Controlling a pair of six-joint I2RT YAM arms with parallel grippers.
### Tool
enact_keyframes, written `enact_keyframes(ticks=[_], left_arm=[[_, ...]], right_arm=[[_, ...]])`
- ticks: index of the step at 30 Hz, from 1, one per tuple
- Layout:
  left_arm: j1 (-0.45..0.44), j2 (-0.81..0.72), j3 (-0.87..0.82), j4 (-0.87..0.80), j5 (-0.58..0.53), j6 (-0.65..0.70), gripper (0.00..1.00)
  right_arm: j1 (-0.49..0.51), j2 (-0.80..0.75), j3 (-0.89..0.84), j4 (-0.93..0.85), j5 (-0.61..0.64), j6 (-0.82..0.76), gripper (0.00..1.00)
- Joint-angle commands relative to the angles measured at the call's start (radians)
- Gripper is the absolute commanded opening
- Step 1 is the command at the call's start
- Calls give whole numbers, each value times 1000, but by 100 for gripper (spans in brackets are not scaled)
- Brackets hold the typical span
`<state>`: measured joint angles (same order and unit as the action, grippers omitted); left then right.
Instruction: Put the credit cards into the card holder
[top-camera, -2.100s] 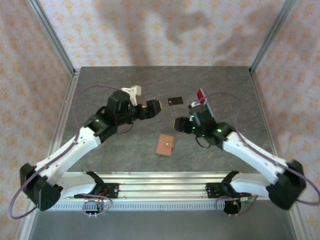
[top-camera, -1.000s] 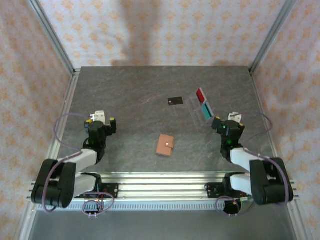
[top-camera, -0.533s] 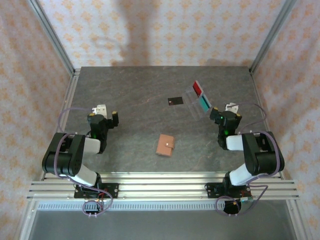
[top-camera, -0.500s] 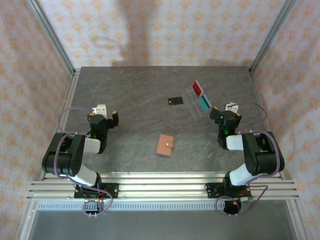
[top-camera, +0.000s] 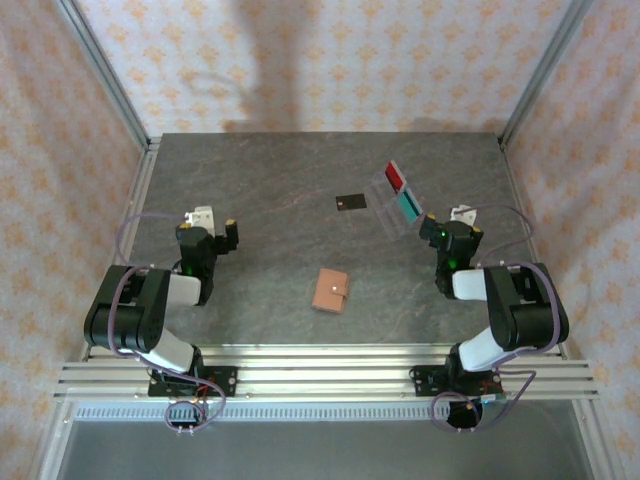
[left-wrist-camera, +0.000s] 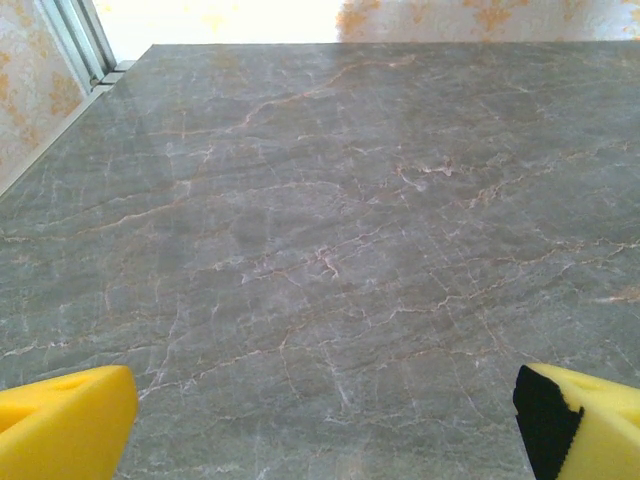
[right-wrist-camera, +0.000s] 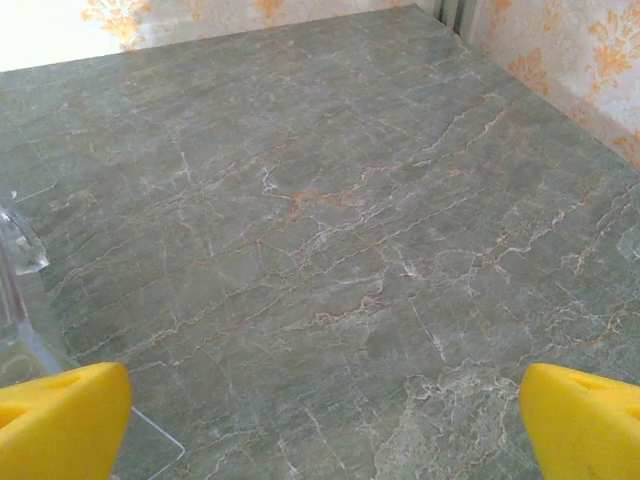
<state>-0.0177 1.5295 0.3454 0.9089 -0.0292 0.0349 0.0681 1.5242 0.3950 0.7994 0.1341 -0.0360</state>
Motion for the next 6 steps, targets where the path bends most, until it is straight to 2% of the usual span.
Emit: enact_keyframes(ticks=[1,6], left_arm=[[7,0,23,12,2,8,100],[5,1,31,-3,-3,8,100]], right_arm=[[-5,2,19,-8,25,-7,100],[-5,-3,10,5,24,-9,99]])
